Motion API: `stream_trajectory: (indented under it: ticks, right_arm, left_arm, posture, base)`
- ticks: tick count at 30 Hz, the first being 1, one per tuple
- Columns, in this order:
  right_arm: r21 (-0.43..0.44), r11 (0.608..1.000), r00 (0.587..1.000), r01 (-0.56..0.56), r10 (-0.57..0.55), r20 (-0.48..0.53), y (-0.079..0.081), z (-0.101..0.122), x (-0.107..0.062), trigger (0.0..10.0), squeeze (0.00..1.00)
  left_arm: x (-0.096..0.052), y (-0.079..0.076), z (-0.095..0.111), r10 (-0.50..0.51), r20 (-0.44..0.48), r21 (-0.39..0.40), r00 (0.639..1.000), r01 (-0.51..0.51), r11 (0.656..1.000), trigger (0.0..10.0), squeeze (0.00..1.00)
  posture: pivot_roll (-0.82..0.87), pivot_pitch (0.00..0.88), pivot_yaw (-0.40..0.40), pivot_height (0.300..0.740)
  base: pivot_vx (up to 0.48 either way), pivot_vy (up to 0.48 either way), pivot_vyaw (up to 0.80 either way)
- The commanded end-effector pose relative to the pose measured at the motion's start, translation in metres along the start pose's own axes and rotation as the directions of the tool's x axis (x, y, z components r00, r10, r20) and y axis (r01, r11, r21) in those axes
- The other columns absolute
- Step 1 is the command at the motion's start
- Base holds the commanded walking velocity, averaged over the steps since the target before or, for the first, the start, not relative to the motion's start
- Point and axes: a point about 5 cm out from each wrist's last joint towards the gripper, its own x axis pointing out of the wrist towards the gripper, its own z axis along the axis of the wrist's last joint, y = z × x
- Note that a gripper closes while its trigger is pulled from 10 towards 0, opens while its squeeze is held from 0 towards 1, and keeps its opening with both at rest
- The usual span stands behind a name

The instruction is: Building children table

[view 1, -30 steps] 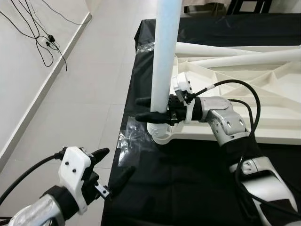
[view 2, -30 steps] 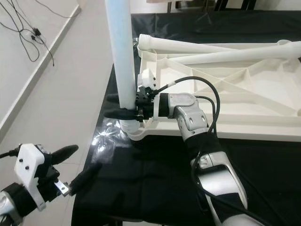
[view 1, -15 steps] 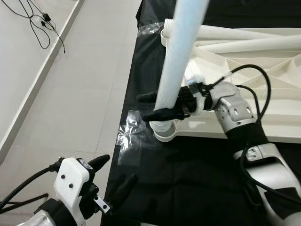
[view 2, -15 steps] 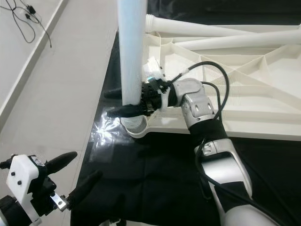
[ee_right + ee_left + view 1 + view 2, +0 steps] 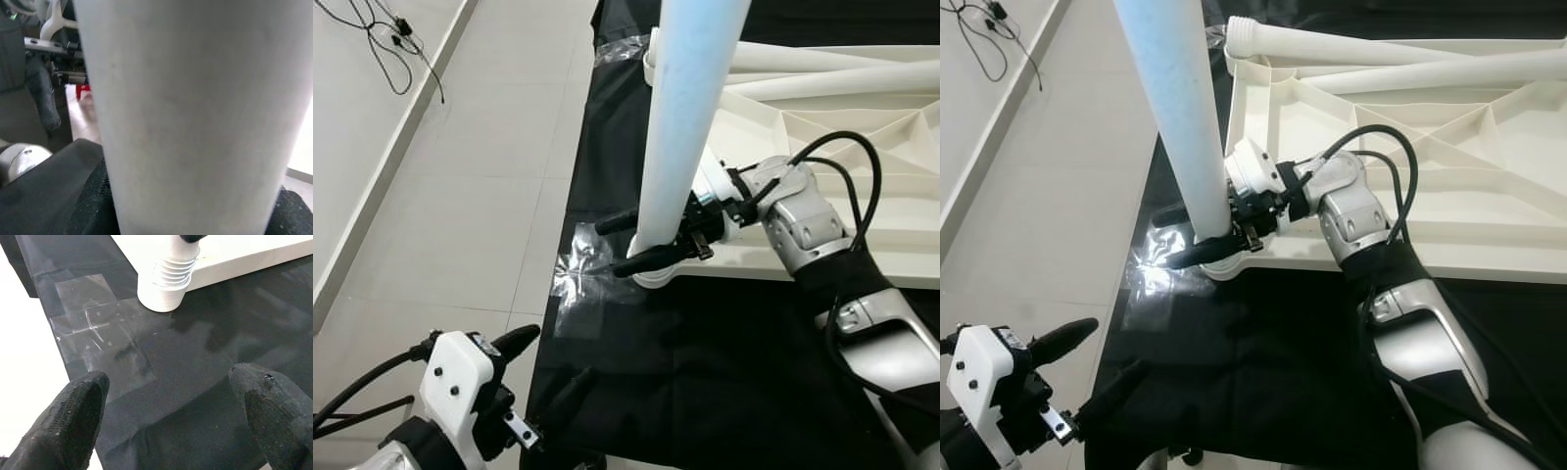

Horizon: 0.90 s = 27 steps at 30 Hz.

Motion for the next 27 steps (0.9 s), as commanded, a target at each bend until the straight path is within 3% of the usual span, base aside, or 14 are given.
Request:
stream_trajectory:
  ticks: [1,8,14,18,23,27]
  right_arm:
    - [0.157,0.984,0.982,-0.083,0.108,-0.156,0.019,-0.034,0.002,10.0,0.00]
    - [0.172,0.973,0.956,-0.154,0.191,-0.221,0.020,-0.032,0.006,10.0,0.00]
    - [0.167,0.973,0.960,-0.157,0.191,-0.206,0.014,-0.029,0.011,10.0,0.00]
    - [0.207,0.976,0.994,-0.075,0.089,-0.061,0.004,-0.029,0.018,10.0,0.00]
    - [0.243,0.968,0.998,0.059,-0.058,-0.012,0.002,-0.037,0.017,10.0,0.00]
    - [0.253,0.962,0.994,0.105,-0.107,-0.003,0.005,-0.040,0.017,10.0,0.00]
  left_arm:
    - [-0.002,-0.001,0.000,-0.005,-0.015,0.001,1.000,0.005,1.000,10.0,0.00]
    - [-0.002,-0.002,0.000,-0.005,-0.010,-0.004,1.000,0.005,1.000,10.0,0.00]
    - [-0.001,-0.003,0.000,-0.007,-0.006,-0.009,1.000,0.006,1.000,10.0,0.00]
    - [0.000,-0.003,0.000,-0.007,0.000,-0.016,1.000,0.007,1.000,10.0,0.00]
    - [0.001,-0.004,0.000,-0.007,0.000,-0.018,1.000,0.007,1.000,10.0,0.00]
    - [0.001,-0.003,0.000,-0.007,0.000,-0.019,1.000,0.007,1.000,10.0,0.00]
  posture:
    - [0.11,0.455,0.093,0.740]
    - [0.10,0.450,0.089,0.740]
    - [0.10,0.444,0.083,0.740]
    - [0.09,0.438,0.079,0.740]
    - [0.08,0.434,0.079,0.740]
    - [0.08,0.431,0.083,0.740]
  base:
    - [0.000,0.000,0.00]
    - [0.000,0.000,0.00]
    - [0.000,0.000,0.00]
    - [0.000,0.000,0.00]
    - [0.000,0.000,0.00]
    - [0.000,0.000,0.00]
